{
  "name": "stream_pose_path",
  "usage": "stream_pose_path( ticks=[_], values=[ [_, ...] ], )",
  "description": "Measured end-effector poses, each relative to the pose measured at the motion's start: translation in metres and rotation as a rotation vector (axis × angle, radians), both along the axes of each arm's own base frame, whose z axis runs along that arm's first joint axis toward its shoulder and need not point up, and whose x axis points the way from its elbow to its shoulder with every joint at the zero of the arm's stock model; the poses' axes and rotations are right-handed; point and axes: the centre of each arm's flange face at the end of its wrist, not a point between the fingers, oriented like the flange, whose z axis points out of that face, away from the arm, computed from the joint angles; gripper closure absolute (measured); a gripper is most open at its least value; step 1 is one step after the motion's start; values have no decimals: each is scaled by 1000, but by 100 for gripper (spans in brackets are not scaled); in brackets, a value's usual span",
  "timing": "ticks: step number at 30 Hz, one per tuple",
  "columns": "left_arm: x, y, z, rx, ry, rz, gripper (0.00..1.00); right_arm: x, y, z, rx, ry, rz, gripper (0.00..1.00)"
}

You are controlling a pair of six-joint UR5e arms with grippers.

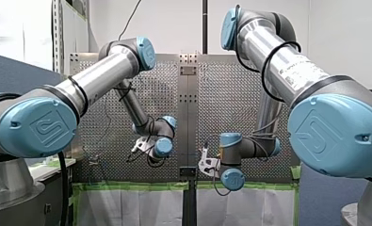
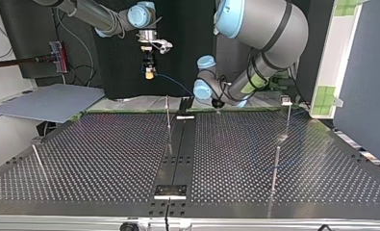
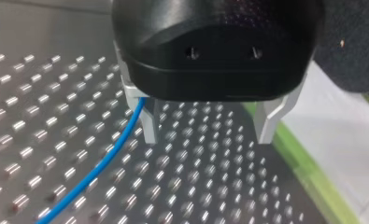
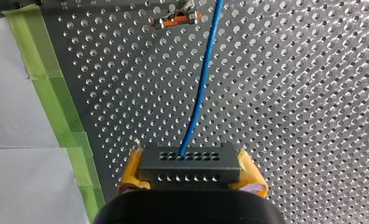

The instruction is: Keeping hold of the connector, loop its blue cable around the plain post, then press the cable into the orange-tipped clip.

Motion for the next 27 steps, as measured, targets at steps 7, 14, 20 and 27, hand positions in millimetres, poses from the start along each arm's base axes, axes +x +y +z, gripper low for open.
stream_pose_path(
  ticks=[7,14,20,27],
  values=[
    [-5,-11,-17,-70,13,-42,0,1,0,1,-8,6,3,100],
    [-6,-18,-19,-160,21,-75,0,2,0,0,-7,28,9,100],
    [-6,-23,-21,-239,28,-100,0,1,0,-1,-3,59,11,100],
    [-5,-27,-22,-325,36,-121,0,-4,0,-4,9,105,-5,100]
  ],
)
